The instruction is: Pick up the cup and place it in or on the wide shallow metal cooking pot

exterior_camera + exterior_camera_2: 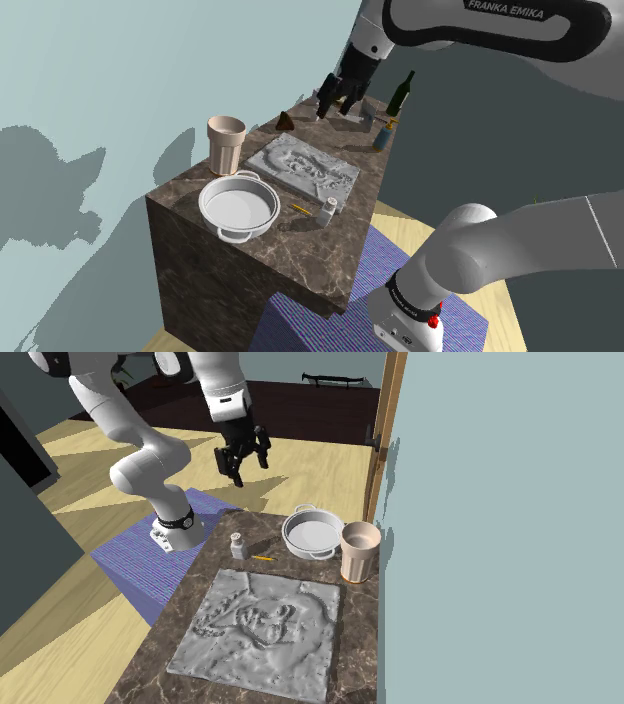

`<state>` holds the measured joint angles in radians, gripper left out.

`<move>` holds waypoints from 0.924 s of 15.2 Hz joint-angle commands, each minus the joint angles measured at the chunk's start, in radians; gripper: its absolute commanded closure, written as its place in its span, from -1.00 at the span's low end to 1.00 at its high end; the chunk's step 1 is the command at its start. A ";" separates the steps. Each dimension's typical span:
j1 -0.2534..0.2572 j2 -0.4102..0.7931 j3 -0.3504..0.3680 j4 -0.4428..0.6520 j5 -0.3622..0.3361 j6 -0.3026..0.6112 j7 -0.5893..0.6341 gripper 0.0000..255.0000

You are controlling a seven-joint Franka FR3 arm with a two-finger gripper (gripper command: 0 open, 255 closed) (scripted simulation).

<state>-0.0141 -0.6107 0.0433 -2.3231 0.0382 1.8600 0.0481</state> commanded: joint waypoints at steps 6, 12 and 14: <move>0.002 0.252 0.030 0.081 0.011 0.172 0.045 -1.00; 0.005 0.481 0.050 0.211 0.004 0.270 0.085 -1.00; 0.006 0.558 0.055 0.265 -0.001 0.293 0.099 -1.00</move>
<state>-0.0076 -0.0942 0.0963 -2.0857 0.0399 2.1389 0.1417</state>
